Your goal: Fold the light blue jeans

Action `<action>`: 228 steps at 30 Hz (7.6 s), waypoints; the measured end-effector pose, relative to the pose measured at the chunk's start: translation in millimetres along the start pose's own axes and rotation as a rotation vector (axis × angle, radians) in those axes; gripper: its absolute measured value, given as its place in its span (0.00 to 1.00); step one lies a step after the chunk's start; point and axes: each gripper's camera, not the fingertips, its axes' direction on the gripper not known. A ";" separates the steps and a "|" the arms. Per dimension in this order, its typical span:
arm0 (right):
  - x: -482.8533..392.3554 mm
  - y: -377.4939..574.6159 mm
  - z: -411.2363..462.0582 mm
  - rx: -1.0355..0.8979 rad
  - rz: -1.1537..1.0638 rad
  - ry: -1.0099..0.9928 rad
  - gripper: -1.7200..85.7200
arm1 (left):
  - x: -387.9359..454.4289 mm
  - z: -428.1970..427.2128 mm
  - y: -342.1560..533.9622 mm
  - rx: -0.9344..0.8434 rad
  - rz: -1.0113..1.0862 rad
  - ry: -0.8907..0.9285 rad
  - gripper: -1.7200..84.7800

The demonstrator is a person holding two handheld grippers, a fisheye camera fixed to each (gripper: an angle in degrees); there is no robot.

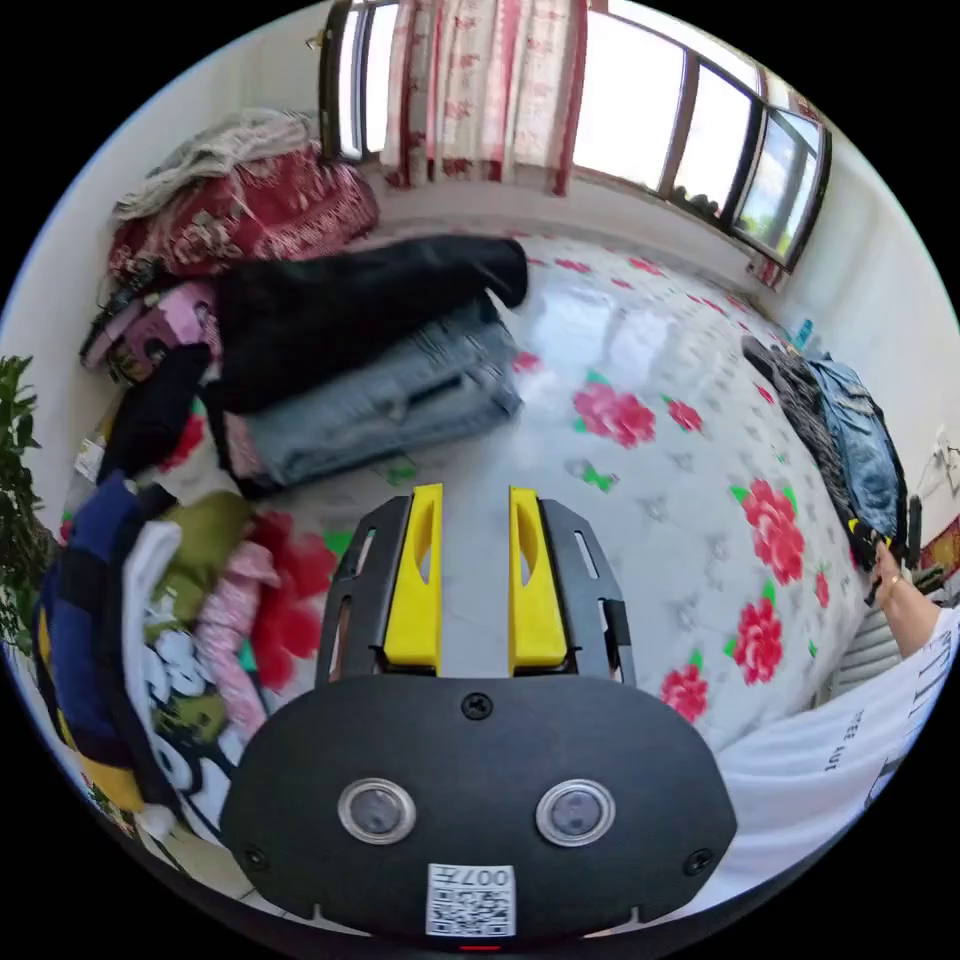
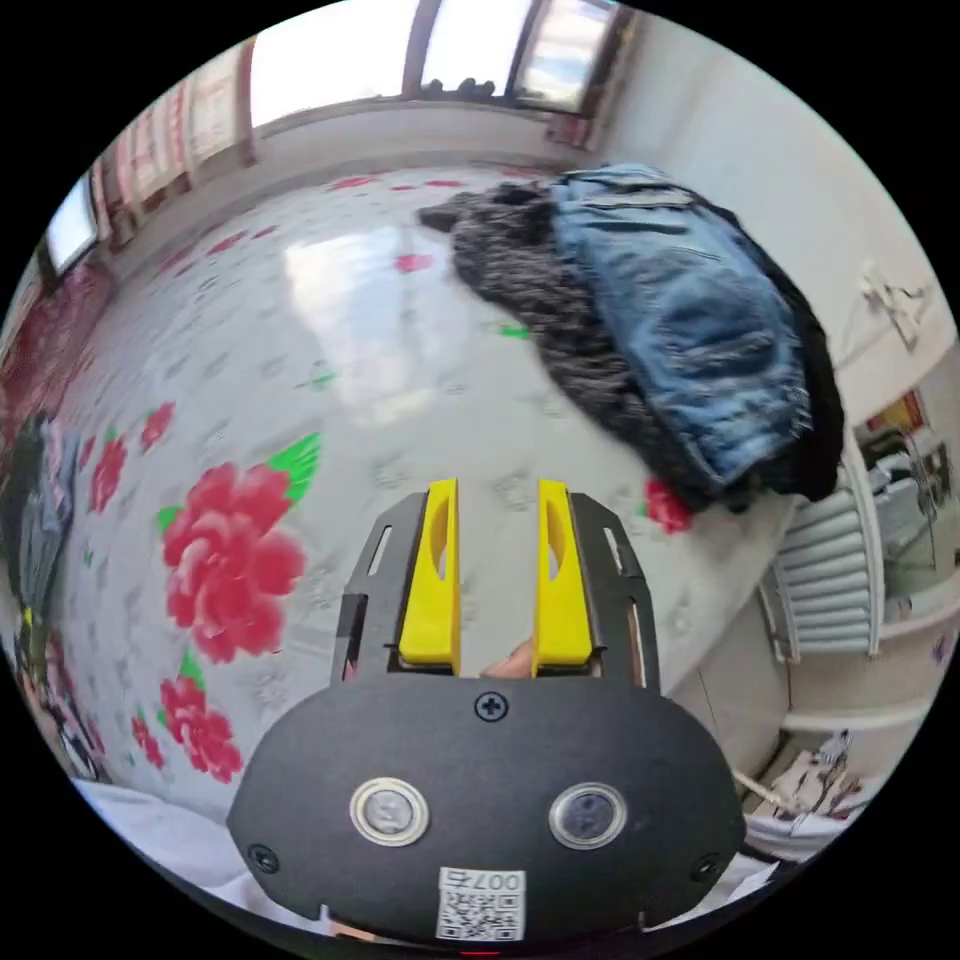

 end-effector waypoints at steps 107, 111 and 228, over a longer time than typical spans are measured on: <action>-279.0 -187.8 3.3 -0.257 -0.410 -0.607 0.15 | -129.5 97.6 -51.0 -0.540 -0.007 0.029 0.15; -323.8 -197.4 66.6 -0.413 -0.479 -0.369 0.14 | -134.5 91.6 -48.9 -0.499 -0.022 0.080 0.08; -160.1 -100.5 2.7 -0.020 -0.011 -0.642 0.10 | -2.6 47.9 -138.2 -0.252 0.046 -0.278 0.05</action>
